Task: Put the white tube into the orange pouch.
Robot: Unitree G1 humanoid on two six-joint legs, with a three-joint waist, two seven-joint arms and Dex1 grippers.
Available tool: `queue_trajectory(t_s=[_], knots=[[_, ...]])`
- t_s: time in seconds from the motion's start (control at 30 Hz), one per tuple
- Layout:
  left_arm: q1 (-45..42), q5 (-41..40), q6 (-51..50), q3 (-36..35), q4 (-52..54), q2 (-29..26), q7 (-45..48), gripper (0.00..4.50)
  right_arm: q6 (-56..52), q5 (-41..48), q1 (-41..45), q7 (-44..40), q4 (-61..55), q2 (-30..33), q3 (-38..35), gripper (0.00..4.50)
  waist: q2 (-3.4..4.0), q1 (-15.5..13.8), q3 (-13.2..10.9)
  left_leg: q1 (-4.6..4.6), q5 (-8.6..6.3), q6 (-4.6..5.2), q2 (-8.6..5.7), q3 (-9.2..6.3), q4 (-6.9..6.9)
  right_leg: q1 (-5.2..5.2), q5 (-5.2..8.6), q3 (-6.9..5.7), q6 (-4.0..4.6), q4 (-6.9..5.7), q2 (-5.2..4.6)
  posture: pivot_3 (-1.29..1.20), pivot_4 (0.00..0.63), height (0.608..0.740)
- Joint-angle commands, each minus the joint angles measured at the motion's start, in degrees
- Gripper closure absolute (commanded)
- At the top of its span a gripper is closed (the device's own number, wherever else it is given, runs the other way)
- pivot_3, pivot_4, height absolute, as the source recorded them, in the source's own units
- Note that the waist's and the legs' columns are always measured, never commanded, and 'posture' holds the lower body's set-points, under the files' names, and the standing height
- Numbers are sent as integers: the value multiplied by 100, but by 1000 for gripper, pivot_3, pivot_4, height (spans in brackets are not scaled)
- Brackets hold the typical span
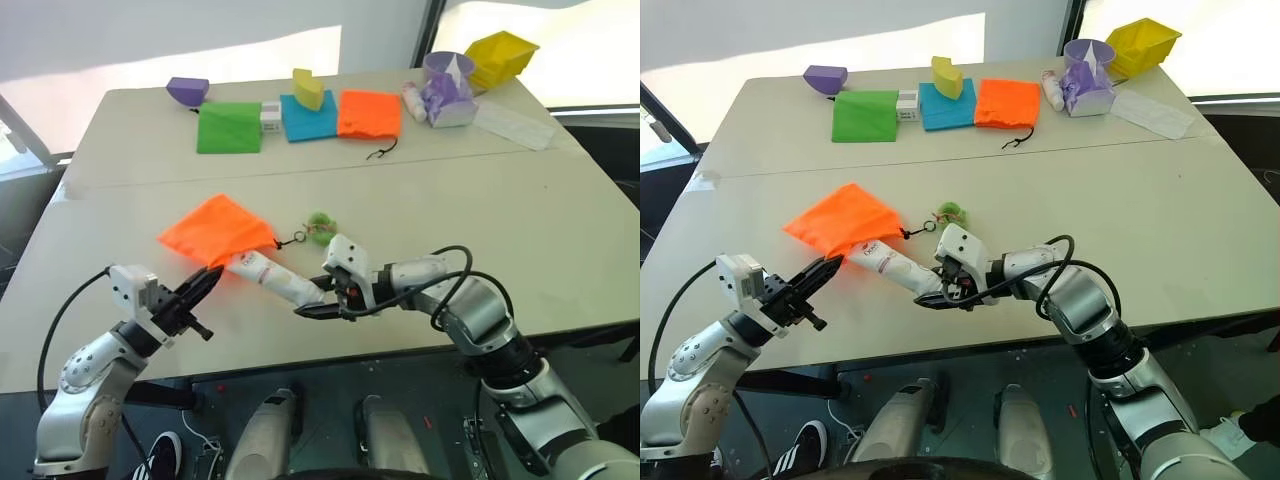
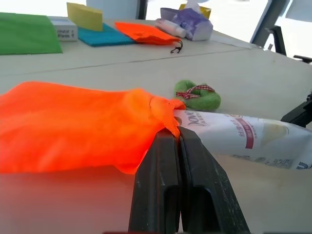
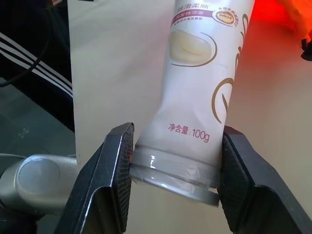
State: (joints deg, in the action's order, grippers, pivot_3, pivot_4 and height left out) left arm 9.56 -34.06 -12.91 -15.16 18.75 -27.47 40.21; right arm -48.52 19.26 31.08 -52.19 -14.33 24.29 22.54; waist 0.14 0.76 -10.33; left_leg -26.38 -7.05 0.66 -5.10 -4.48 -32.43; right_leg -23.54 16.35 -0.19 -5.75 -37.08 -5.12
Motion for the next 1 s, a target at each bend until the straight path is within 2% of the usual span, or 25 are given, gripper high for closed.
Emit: queue_trajectory(t_s=[0.03,0.2,0.37,0.5,0.63,0.7,0.83,1.0], knots=[[-113,281,213,176,278,-174,158,4500,115,25,170,107,-4,-336,146,2701,-3,3,2,0,0,-1,0,0,0,0,0,0,0,0,0,0,150,740],[32,527,423,273,385,-232,265,4500,341,-481,420,821,829,-895,176,2701,-4,31,3,3,2,-3,-1,1,2,-3,-1,2,0,-2,2,0,150,740],[212,699,587,320,369,-266,358,4500,438,-490,458,597,920,-904,296,2701,-5,-1,3,2,7,-11,-1,0,8,-7,-1,2,1,-2,4,0,150,740],[296,832,736,121,239,-324,332,4500,359,-111,442,-200,625,-315,76,2701,-4,-6,3,2,7,-11,0,0,8,-5,-1,2,1,-2,3,0,150,740],[278,720,746,-56,130,-301,265,4500,71,389,439,-461,426,-196,-244,2701,-5,12,3,2,6,-11,1,0,9,-3,-1,2,2,-2,1,0,150,740],[329,710,784,-82,121,-338,363,4500,-126,677,465,-440,406,-332,-491,2701,-6,38,4,3,6,-11,2,-1,19,-8,-1,2,3,-6,1,0,150,740],[307,669,790,-115,80,-382,460,4500,-158,699,485,-339,425,-415,-481,2701,-6,24,4,2,8,-13,4,-1,27,-18,-1,2,4,-6,2,0,150,740],[142,564,681,34,277,-339,444,4500,199,150,495,27,659,-738,80,2701,-7,19,4,1,8,-13,1,0,24,-15,-2,2,4,1,1,0,150,740]])
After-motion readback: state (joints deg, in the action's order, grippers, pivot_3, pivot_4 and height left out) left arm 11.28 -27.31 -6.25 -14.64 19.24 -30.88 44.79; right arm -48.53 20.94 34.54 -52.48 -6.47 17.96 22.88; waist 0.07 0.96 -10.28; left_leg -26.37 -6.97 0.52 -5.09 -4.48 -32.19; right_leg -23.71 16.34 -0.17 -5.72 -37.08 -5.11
